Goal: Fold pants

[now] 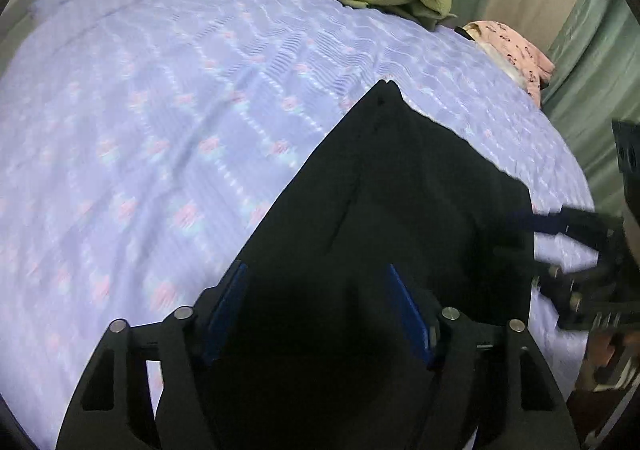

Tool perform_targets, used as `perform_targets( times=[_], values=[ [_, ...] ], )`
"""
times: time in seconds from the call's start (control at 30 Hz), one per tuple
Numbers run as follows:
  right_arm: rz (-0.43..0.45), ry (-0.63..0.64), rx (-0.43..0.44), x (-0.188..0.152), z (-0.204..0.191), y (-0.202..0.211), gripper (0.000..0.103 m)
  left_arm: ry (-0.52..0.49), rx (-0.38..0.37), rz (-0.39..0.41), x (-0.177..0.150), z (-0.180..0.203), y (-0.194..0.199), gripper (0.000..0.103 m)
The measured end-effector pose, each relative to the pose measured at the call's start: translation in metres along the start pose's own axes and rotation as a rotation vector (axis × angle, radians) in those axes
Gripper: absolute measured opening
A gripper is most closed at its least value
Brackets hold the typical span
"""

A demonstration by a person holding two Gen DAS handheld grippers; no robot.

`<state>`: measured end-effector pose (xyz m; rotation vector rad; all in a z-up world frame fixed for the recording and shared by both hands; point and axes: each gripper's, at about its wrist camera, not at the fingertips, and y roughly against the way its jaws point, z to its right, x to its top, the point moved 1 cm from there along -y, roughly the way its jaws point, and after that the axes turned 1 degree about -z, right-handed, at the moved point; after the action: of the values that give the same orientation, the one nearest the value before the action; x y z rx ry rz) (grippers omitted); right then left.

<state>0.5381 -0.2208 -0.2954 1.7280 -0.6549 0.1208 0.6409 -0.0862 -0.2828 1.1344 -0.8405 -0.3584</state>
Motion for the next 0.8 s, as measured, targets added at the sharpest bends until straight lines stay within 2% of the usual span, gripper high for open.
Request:
perform_targets(
  times=[0.1, 0.17, 0.23, 0.3, 0.4, 0.43, 0.47, 0.5, 0.67, 0.8],
  values=[
    [-0.015, -0.023, 0.007, 0.005, 0.013, -0.006, 0.068, 0.024, -0.031, -0.025, 0.019, -0.006, -0.023, 0.056],
    [-0.016, -0.028, 0.009, 0.008, 0.018, -0.008, 0.068, 0.021, -0.036, -0.023, 0.025, -0.007, -0.03, 0.055],
    [-0.01, -0.033, 0.004, 0.01, 0.022, -0.01, 0.067, 0.01, -0.038, -0.039, 0.029, -0.005, -0.037, 0.043],
    [-0.008, -0.045, -0.002, 0.012, 0.024, -0.014, 0.068, -0.018, -0.037, -0.066, 0.03, -0.002, -0.044, 0.036],
    [-0.015, -0.071, 0.01, 0.017, 0.029, -0.021, 0.068, -0.067, 0.01, -0.108, 0.031, 0.003, -0.059, 0.036],
    [-0.018, -0.075, 0.013, 0.018, 0.031, -0.023, 0.068, -0.074, 0.02, -0.118, 0.03, 0.004, -0.062, 0.032],
    [-0.019, -0.078, 0.011, 0.019, 0.032, -0.024, 0.068, -0.079, 0.029, -0.124, 0.03, 0.005, -0.066, 0.025],
    [-0.024, -0.072, 0.008, 0.019, 0.033, -0.024, 0.068, -0.081, 0.034, -0.124, 0.03, 0.006, -0.067, 0.003],
    [-0.002, -0.053, -0.005, 0.024, 0.039, -0.021, 0.068, -0.094, 0.11, -0.053, 0.039, 0.01, -0.058, 0.004],
    [0.019, -0.051, -0.025, 0.028, 0.044, -0.018, 0.068, -0.042, 0.138, -0.057, 0.051, -0.003, -0.064, 0.004]
  ],
)
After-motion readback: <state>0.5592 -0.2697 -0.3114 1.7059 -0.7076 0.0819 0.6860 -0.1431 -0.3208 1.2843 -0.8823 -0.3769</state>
